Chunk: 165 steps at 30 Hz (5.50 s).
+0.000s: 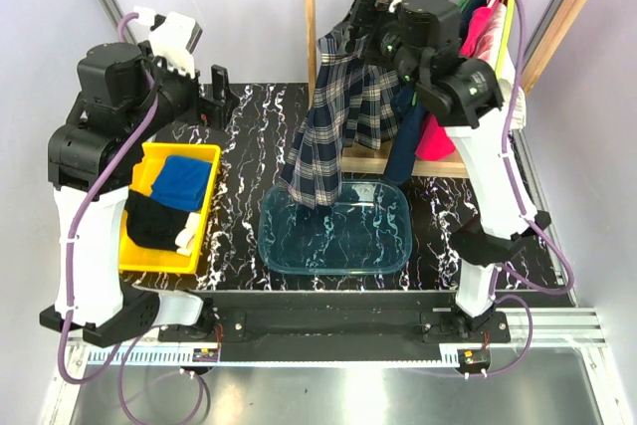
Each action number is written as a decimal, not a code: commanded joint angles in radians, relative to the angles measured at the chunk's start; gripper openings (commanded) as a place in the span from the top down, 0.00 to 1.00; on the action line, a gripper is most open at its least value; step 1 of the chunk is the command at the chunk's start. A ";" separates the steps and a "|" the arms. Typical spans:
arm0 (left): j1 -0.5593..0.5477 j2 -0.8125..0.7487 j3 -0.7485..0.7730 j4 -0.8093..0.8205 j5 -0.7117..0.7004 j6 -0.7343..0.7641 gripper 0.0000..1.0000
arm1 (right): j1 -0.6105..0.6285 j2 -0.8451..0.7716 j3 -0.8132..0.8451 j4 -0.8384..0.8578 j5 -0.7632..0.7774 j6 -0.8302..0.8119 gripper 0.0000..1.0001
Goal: Remove the skirt from the hanger
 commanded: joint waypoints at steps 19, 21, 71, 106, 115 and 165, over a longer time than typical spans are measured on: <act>0.031 -0.178 -0.207 0.072 0.027 0.037 0.01 | -0.049 0.095 -0.190 0.231 0.261 -0.037 0.32; 0.032 -0.181 -0.223 0.087 0.032 0.038 0.01 | -0.052 0.018 -0.296 0.229 0.285 -0.039 0.38; 0.117 -0.230 -0.421 0.273 0.152 0.066 0.01 | -0.182 0.029 -0.084 0.208 0.184 -0.284 1.00; 0.118 -0.015 -0.200 0.385 0.778 -0.268 0.01 | 0.034 -0.649 -0.725 0.013 -0.238 -0.092 1.00; 0.046 -0.057 -0.373 0.442 0.928 -0.312 0.01 | 0.057 -0.618 -0.654 -0.001 -0.254 -0.072 1.00; 0.114 0.185 -0.198 0.529 0.374 -0.052 0.86 | 0.253 -0.657 -0.505 -0.354 -0.652 0.093 1.00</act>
